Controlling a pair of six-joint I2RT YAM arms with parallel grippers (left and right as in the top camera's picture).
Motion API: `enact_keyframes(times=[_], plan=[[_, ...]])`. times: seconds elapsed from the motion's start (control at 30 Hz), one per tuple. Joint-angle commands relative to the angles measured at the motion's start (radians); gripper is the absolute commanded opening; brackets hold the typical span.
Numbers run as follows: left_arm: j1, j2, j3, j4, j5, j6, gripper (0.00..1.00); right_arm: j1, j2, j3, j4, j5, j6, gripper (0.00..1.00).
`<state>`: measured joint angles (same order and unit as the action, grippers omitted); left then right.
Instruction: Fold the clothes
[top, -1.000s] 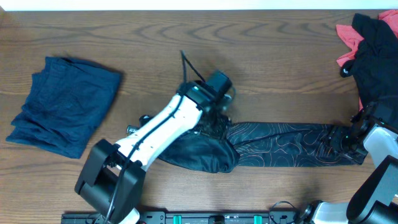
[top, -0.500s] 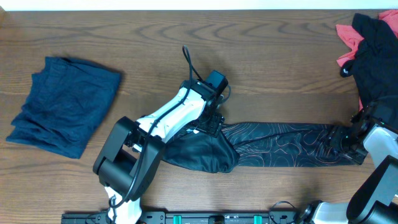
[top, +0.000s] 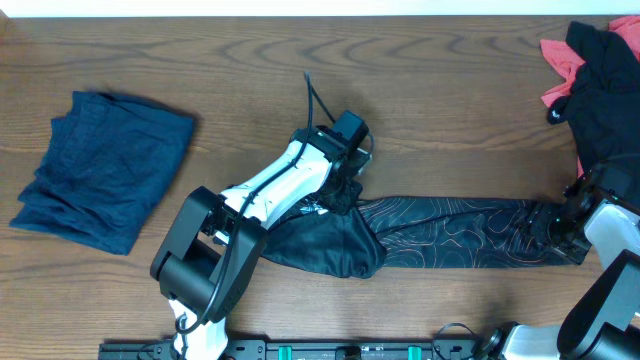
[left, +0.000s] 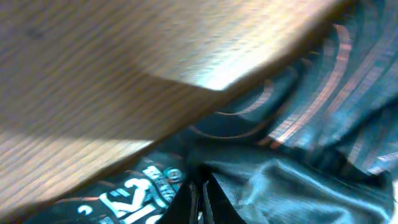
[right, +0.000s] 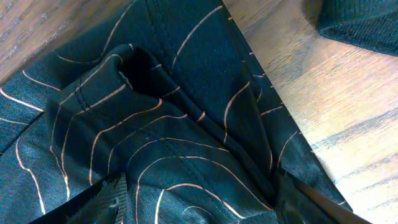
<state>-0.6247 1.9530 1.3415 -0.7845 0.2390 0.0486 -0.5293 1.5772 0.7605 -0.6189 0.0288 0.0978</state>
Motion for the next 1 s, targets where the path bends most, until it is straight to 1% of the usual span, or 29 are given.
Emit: enact_keyframes(times=[0.0, 0.17, 0.5, 0.53, 0.57, 0.63, 0.67, 0.77, 0.83, 0.9, 0.97], plan=[[-0.003, -0.034, 0.049, 0.008, 0.094, 0.135, 0.06, -0.013, 0.029, -0.017, -0.01, 0.003, -0.002, 0.73], [-0.003, -0.082, 0.054, 0.047, 0.09, 0.208, 0.06, -0.013, 0.029, -0.017, -0.01, 0.003, -0.002, 0.73], [-0.027, -0.085, 0.053, 0.061, 0.09, 0.229, 0.06, -0.013, 0.029, -0.017, -0.01, 0.004, -0.002, 0.73], [-0.033, -0.085, 0.053, 0.061, 0.09, 0.228, 0.07, -0.013, 0.029, -0.017, -0.01, 0.004, -0.002, 0.73], [-0.041, -0.085, 0.053, 0.06, 0.09, 0.228, 0.16, -0.013, 0.029, -0.017, -0.01, 0.004, -0.002, 0.73], [-0.05, -0.085, 0.053, 0.057, 0.089, 0.228, 0.61, -0.013, 0.029, -0.017, -0.01, 0.003, -0.002, 0.73], [-0.052, -0.086, 0.053, 0.053, 0.089, 0.228, 0.64, -0.013, 0.029, -0.017, -0.01, 0.003, -0.002, 0.73], [-0.056, -0.1, 0.056, 0.016, 0.09, 0.214, 0.65, -0.013, 0.029, -0.017, -0.01, 0.003, -0.002, 0.73], [-0.068, -0.116, 0.057, -0.011, 0.104, 0.177, 0.63, -0.013, 0.029, -0.017, -0.01, 0.003, -0.002, 0.73], [-0.09, -0.126, 0.057, -0.046, 0.148, 0.174, 0.6, -0.013, 0.029, -0.017, -0.01, 0.004, -0.002, 0.73], [-0.128, -0.123, 0.054, -0.075, 0.154, 0.147, 0.59, -0.013, 0.029, -0.017, -0.01, 0.004, -0.002, 0.73]])
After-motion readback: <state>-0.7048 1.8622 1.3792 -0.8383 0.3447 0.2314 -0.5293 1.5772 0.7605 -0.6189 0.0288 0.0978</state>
